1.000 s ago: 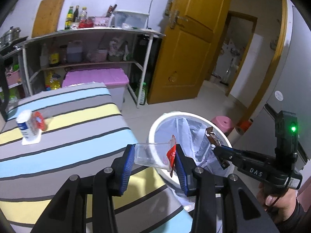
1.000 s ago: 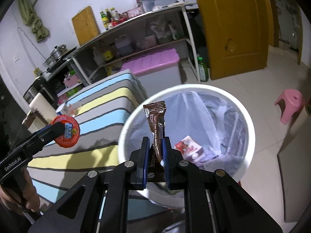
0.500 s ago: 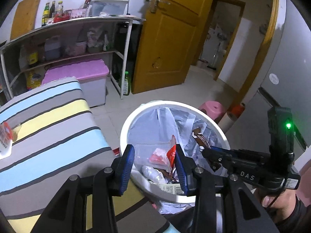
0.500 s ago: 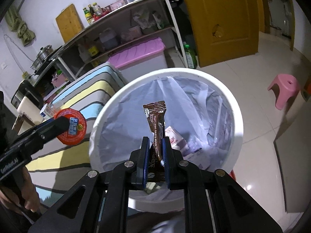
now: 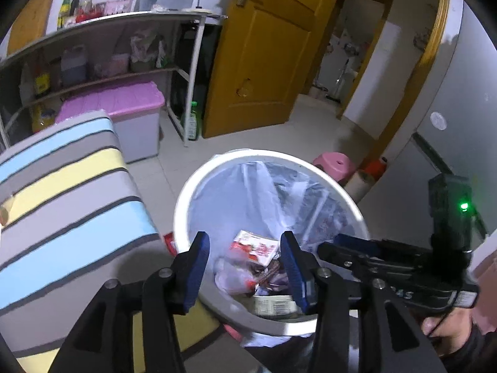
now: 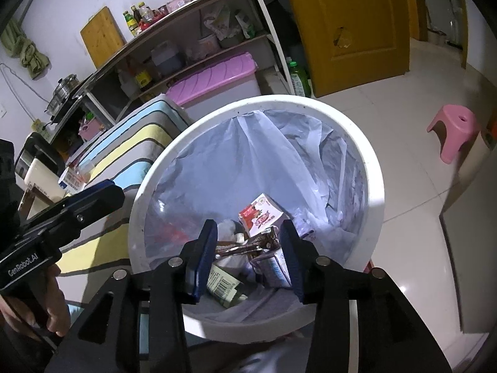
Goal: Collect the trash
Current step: 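Carry the chocolate wrapper and plastic packet over the white bin and open both tools, then move both open tools back toward the yogurt cup and red-lidded cup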
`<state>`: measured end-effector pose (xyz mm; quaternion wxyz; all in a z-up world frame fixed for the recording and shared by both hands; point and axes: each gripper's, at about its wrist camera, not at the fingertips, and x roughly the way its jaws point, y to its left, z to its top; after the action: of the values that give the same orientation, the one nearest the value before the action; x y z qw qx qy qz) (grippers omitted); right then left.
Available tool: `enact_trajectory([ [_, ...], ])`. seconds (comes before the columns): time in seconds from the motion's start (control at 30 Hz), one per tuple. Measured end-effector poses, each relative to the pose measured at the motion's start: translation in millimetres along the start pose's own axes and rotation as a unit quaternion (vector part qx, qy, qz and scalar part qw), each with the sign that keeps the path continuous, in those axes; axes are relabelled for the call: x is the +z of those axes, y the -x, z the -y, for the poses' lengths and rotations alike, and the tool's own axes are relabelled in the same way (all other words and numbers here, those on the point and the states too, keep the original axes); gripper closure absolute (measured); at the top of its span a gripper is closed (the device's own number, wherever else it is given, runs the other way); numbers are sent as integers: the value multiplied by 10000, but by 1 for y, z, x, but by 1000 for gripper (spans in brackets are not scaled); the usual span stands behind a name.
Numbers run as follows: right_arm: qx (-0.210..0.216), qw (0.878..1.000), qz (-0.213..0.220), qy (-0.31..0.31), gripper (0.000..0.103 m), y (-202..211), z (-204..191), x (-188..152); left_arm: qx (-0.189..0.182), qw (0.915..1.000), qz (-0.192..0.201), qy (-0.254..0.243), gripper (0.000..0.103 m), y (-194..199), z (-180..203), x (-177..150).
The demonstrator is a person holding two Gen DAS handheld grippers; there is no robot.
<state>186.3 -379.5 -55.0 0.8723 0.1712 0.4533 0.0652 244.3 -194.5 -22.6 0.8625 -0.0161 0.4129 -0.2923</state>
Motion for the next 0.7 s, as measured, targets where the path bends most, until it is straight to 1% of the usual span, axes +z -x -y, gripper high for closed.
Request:
enact_trajectory([
  [0.03,-1,10000,9,-8,60,1,1,0,-31,9999,26,-107,55,2,3,1],
  [0.07,0,10000,18,-19,60,2,1,0,73,9998,69,-154,55,4,4,2],
  [0.1,3,10000,26,-24,60,3,1,1,136,9998,64,-111,55,5,5,3],
  [0.17,1,10000,83,-21,60,6,0,2,18,9999,106,-130,55,11,7,4],
  [0.23,13,9999,121,-16,60,9,-1,3,181,9996,181,-94,55,17,6,4],
  [0.3,16,9999,149,20,60,13,-4,4,91,9996,262,-52,55,25,4,4],
  [0.33,32,9998,168,33,60,15,-6,4,146,9995,270,21,55,28,3,4],
  [0.4,74,9997,221,90,60,19,-9,4,225,9989,404,-68,55,38,4,3],
  [0.43,77,9996,235,108,60,21,-12,4,254,9988,425,-27,55,41,4,3],
  [0.5,99,9994,307,142,60,27,-16,3,240,9983,522,6,55,52,3,1],
  [0.57,127,9990,380,196,60,34,-21,3,395,9973,622,1,55,62,3,-3],
  [0.63,120,9986,433,276,60,40,-28,2,403,9969,678,26,55,69,2,-7],
  [0.7,191,9981,500,320,60,45,-33,0,602,9955,732,89,55,78,-2,-13],
])
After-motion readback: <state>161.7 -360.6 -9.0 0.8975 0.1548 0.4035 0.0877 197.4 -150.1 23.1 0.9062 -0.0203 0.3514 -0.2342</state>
